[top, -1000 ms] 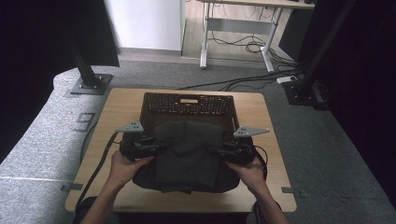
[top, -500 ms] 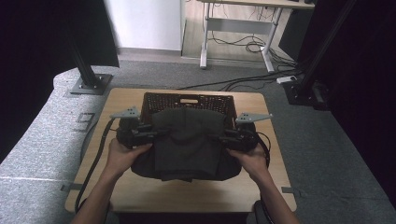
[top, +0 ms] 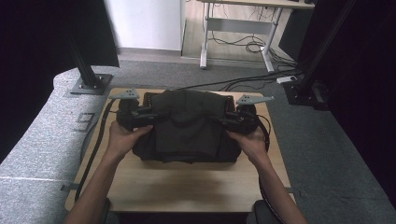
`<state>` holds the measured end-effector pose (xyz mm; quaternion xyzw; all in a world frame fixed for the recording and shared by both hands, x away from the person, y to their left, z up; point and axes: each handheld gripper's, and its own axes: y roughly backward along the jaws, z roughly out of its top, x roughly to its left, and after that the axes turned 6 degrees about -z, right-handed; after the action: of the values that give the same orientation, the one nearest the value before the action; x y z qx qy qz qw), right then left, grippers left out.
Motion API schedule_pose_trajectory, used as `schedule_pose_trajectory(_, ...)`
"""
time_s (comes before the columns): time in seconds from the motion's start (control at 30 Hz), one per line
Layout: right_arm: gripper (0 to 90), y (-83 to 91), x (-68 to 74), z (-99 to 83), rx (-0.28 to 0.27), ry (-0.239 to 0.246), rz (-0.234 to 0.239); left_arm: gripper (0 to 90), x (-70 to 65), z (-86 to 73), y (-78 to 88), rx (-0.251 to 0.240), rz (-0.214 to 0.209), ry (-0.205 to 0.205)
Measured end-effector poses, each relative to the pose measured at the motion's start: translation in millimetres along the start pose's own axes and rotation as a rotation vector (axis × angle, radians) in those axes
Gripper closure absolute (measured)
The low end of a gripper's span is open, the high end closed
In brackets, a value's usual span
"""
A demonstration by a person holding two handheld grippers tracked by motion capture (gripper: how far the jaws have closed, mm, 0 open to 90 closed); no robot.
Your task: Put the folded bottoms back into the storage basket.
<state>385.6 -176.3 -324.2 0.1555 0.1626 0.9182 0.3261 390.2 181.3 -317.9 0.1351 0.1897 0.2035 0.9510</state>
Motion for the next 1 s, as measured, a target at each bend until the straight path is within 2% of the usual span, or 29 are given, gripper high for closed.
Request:
schedule_pose_trajectory(0.27, 67.0, -7.5, -13.2, 14.8, -0.014, 0.016, -0.035, 66.4, 14.5, 16.0, -7.3, -0.006, 0.008, -0.014)
schedule_pose_trajectory(0.47, 67.0, -18.4, -25.4, 22.1, -0.023, 0.033, -0.070, 66.4, 32.0, 23.3, -16.8, -0.009, 0.021, -0.019)
schedule_pose_trajectory(1.0, 67.1, -56.1, -54.2, 26.6, -0.026, 0.060, -0.146, 66.4, 80.3, 21.9, -40.0, -0.026, 0.040, -0.022)
